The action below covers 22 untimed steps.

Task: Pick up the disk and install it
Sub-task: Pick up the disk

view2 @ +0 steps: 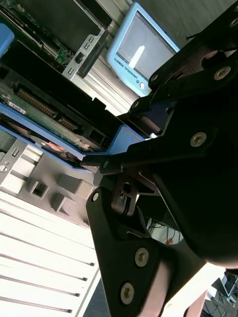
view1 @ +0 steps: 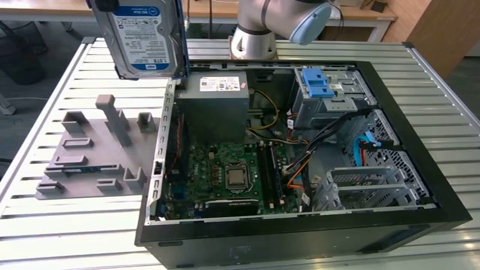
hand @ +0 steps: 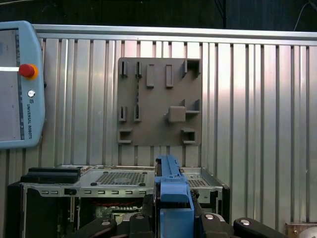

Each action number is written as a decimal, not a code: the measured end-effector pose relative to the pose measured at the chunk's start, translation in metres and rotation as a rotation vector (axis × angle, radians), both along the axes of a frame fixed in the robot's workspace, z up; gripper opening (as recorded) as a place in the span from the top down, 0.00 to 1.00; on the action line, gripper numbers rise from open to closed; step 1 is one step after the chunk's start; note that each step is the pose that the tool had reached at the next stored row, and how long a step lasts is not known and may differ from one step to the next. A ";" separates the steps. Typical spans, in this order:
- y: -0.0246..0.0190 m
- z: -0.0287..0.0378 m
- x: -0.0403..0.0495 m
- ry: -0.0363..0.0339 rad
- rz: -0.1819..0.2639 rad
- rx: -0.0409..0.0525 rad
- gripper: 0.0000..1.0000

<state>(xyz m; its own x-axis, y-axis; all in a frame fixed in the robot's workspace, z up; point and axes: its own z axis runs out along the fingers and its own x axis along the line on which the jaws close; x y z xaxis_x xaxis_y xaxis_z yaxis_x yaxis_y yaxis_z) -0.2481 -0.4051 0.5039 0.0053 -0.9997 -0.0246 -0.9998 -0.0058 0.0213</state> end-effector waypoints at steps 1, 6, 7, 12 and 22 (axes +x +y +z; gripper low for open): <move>0.0000 0.0001 0.0022 0.0001 0.000 -0.0001 0.64; 0.0000 0.0000 0.0125 0.0000 0.000 0.0000 0.64; 0.0000 0.0000 0.0149 0.0000 0.000 0.0000 0.64; 0.0000 0.0000 0.0254 0.0001 0.000 0.0000 0.64; 0.0000 0.0000 0.0487 0.0001 0.000 -0.0001 0.64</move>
<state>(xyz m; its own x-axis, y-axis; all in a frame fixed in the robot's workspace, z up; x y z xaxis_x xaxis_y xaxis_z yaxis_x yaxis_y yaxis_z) -0.1994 -0.4051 0.5039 0.0054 -0.9997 -0.0245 -0.9998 -0.0059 0.0214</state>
